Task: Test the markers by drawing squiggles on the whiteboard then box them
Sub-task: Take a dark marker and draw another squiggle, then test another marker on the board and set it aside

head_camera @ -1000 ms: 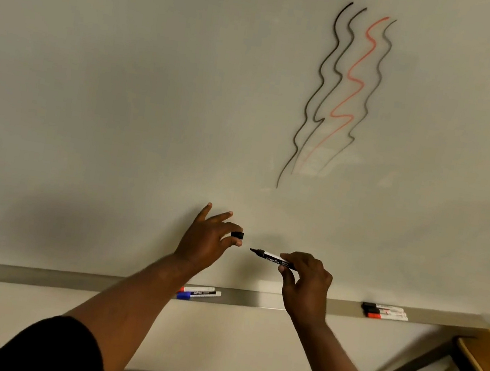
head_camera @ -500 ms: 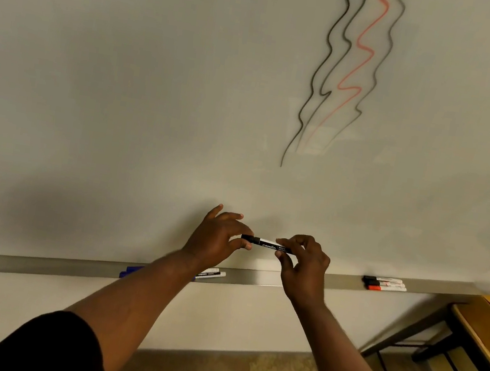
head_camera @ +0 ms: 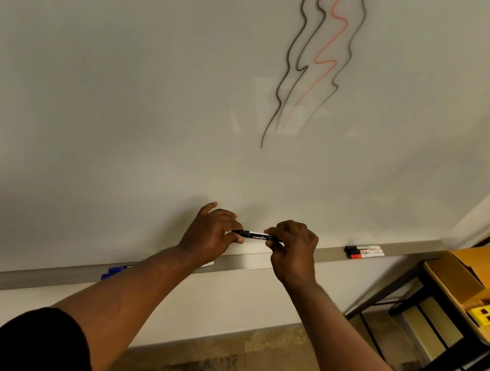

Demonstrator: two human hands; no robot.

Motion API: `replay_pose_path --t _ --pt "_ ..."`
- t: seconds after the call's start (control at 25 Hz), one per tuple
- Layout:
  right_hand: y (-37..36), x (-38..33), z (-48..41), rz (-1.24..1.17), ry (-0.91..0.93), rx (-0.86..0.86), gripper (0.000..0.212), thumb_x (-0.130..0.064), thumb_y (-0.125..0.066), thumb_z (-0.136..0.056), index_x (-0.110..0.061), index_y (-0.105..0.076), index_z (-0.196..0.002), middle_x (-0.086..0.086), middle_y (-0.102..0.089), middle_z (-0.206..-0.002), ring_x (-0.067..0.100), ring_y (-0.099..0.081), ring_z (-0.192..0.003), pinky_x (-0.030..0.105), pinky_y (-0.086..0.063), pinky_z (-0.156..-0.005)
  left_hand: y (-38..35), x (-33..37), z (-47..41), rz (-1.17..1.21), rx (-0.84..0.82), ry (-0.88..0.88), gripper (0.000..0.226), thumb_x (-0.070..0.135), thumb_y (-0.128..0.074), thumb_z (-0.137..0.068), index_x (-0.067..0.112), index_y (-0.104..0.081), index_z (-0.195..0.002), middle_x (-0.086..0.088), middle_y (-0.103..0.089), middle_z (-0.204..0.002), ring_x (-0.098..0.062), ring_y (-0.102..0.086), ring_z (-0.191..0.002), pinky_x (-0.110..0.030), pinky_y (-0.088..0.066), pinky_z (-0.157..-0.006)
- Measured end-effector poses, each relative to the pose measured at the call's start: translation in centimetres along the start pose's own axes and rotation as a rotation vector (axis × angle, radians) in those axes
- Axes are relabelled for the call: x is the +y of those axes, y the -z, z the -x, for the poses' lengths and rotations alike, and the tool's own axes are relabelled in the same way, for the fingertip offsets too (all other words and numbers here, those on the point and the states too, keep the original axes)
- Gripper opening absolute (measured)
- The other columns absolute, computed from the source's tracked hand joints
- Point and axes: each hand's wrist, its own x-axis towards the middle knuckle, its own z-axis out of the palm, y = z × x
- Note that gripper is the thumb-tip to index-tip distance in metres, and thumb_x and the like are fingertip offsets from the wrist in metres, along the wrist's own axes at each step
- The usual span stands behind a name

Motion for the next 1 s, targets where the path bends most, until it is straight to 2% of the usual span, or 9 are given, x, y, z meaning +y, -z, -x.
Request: replay_pose_path --t 0.16,0.28,0.36,0.48,0.6,0.84,1.0 --pt "0.2 0.6 0.4 0.026 -0.023 -0.035 0.026 -0.007 -0.075 -0.076 -0.026 -0.076 -0.094 -0.012 -0.059 -0.091 0.015 -0.054 -0.095 0.029 -0.022 -0.084 -1.0 0.0 -0.4 -0.013 -0.028 -0.02 0.015 0.032 -0.075 -0.082 0.024 -0.078 -0.095 0.006 -0.073 -0.098 -0.012 -0.062 -0.107 -0.038 -0.022 -0.114" --pt "0.6 2.1 0.8 0.042 -0.056 -0.053 0.027 -0.012 -0.076 -0.08 -0.029 -0.075 -0.1 -0.017 -0.056 -0.092 0.013 -0.053 -0.095 0.031 -0.024 -0.084 -2.2 0.4 -0.7 0.001 -0.054 -0.001 0.016 0.038 -0.072 -0.084 0.028 -0.077 -0.096 0.011 -0.072 -0.096 -0.009 -0.06 -0.102 -0.04 -0.026 -0.114" --pt "0.9 3.4 0.9 0.047 -0.092 -0.054 0.027 -0.015 -0.076 -0.082 -0.03 -0.075 -0.105 -0.017 -0.057 -0.094 0.013 -0.053 -0.097 0.032 -0.026 -0.082 -3.4 1.1 -1.1 0.01 -0.06 0.053 0.017 0.043 -0.07 -0.083 0.032 -0.076 -0.094 0.013 -0.072 -0.092 -0.008 -0.06 -0.095 -0.04 -0.033 -0.107" --pt "1.2 6.1 0.5 0.05 -0.153 -0.055 0.026 -0.021 -0.077 -0.084 -0.028 -0.074 -0.109 -0.013 -0.064 -0.102 0.017 -0.055 -0.103 0.035 -0.034 -0.083 -6.1 2.4 -1.7 0.052 -0.033 0.154 0.014 0.04 -0.076 -0.08 0.034 -0.077 -0.093 0.012 -0.07 -0.086 -0.01 -0.059 -0.085 -0.033 -0.044 -0.086" --pt "1.2 9.9 -0.3 0.001 -0.228 -0.059 0.028 -0.025 -0.077 -0.084 -0.023 -0.072 -0.112 -0.009 -0.065 -0.11 0.016 -0.055 -0.106 0.034 -0.043 -0.088 -9.7 3.6 -2.8 0.129 -0.029 0.313 0.014 0.036 -0.077 -0.08 0.034 -0.077 -0.095 0.009 -0.061 -0.084 -0.012 -0.056 -0.085 -0.03 -0.046 -0.077" --pt "1.4 19.9 -1.9 -0.154 -0.332 -0.235 0.034 -0.015 -0.068 -0.092 -0.021 -0.064 -0.124 -0.008 -0.058 -0.124 0.014 -0.057 -0.115 0.023 -0.042 -0.088 -19.7 6.5 -6.6 0.157 -0.054 0.628 0.016 0.034 -0.073 -0.084 0.032 -0.076 -0.1 0.006 -0.059 -0.09 -0.016 -0.06 -0.088 -0.034 -0.05 -0.079" --pt "2.3 26.1 -2.7 -0.311 -0.394 -0.338 0.041 -0.022 -0.063 -0.096 -0.02 -0.055 -0.137 -0.007 -0.056 -0.137 0.01 -0.051 -0.127 0.022 -0.038 -0.104 -26.3 9.4 -9.3 0.19 0.024 0.896 0.031 0.031 -0.075 -0.083 0.016 -0.072 -0.11 -0.001 -0.067 -0.105 -0.021 -0.064 -0.099 -0.035 -0.05 -0.087"
